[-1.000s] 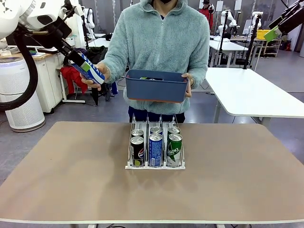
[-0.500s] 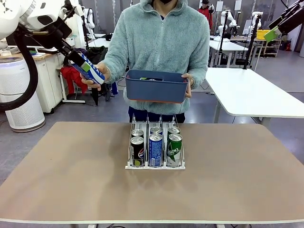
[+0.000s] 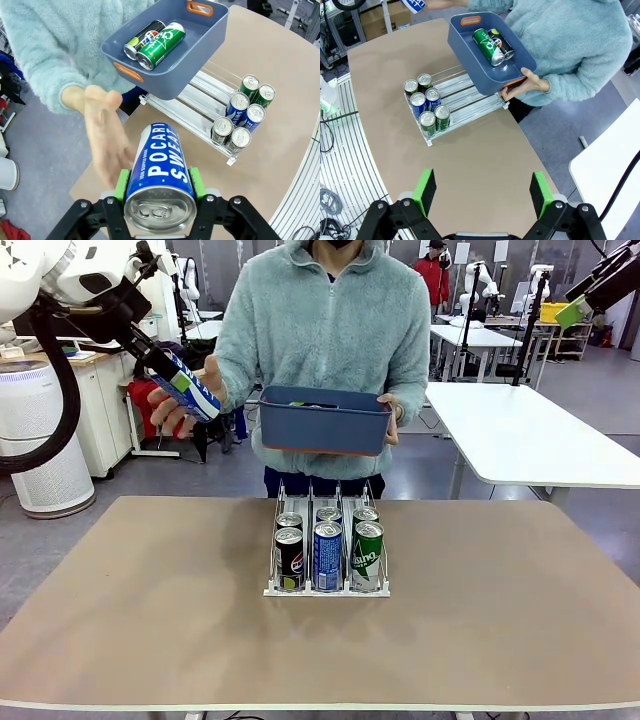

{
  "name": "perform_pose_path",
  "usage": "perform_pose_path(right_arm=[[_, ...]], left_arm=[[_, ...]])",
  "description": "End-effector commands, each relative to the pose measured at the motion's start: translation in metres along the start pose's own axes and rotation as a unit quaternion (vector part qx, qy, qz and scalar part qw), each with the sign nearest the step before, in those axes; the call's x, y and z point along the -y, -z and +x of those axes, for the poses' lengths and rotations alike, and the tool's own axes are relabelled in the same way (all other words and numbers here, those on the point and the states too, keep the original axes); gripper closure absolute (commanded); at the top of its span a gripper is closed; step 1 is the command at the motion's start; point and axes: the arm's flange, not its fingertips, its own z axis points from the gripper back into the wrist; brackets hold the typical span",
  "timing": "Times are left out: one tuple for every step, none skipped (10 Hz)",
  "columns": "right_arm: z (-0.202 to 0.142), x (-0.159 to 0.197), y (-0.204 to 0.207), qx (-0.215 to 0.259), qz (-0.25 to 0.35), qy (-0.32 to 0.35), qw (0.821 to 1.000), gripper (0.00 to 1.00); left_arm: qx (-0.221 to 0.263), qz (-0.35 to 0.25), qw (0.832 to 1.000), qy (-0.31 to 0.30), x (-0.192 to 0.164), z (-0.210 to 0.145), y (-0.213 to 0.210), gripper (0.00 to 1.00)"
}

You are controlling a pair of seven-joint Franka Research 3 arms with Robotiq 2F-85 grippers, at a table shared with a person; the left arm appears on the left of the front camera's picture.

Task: Fill the beverage cans into the dispenser.
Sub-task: Place the picked Ionic drink in the line of the Automatic Can Dispenser with the same cans.

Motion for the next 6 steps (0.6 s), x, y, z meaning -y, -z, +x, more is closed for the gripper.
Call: perform_pose_path(right_arm=[[-0.0003, 0.0001, 0.0013, 0.002, -0.003, -0.001, 1.000, 0.00], [-0.0003, 0.0001, 0.0013, 0.002, -0.003, -0.001, 1.000, 0.00], [-0.0003, 0.0001, 0.0013, 0.002, -0.003, -0.001, 1.000, 0.00], [-0.0003, 0.0001, 0.0013, 0.002, -0.003, -0.001, 1.000, 0.00], [-0.0003, 0.0001, 0.0013, 0.002, -0.003, -0.001, 1.000, 0.00], [-0.0003, 0.0001, 0.0013, 0.002, -0.003, -0.001, 1.000, 0.00]], left_arm=[[0.002, 0.002, 1.000, -0.002, -0.0021, -0.0009, -0.0016, 1.00], [0.002, 0.002, 1.000, -0.002, -0.0021, -0.0009, -0.0016, 1.00], [0.002, 0.002, 1.000, -0.002, -0.0021, -0.0009, -0.0016, 1.00], [0.002, 0.002, 1.000, -0.002, -0.0021, -0.0009, -0.0016, 1.00], [0.002, 0.002, 1.000, -0.002, -0.0021, -0.0009, -0.0016, 1.00], [0.002, 0.002, 1.000, -0.002, -0.0021, -0.0009, -0.0016, 1.00]])
